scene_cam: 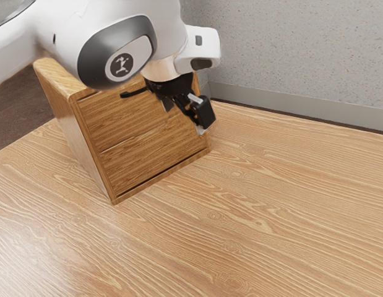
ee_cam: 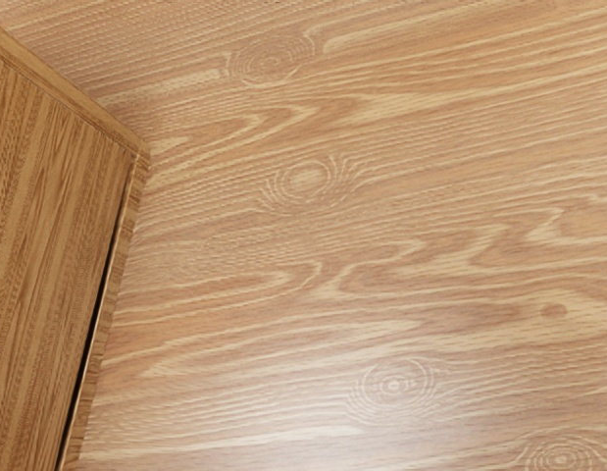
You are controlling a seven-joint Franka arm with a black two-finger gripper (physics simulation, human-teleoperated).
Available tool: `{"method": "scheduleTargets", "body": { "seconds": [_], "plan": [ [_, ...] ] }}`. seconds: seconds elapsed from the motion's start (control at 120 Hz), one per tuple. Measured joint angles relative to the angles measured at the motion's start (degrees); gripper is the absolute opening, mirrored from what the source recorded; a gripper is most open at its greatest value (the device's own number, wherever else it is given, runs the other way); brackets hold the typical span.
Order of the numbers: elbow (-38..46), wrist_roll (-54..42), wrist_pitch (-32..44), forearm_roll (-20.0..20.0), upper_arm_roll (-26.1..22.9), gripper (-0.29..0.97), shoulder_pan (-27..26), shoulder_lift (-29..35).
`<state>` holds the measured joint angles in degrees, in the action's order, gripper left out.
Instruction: Pull the drawer handle with one arm to open the drawer
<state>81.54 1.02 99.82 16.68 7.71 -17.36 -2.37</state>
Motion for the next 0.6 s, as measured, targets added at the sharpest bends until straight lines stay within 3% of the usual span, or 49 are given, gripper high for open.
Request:
{"method": "scheduleTargets", "body": {
  "seconds": [0.233, 0.408, 0.6],
  "plan": [
    [0.0, -1.2, 3.9, 1.5, 0.0, 0.68, 6.2, -1.7],
    [0.4, -1.8, 6.5, 6.6, -0.3, 0.68, 4.4, -2.0],
    [0.7, -2.4, 8.4, 8.5, 0.1, 0.68, 5.3, -2.8]
  ]
}}
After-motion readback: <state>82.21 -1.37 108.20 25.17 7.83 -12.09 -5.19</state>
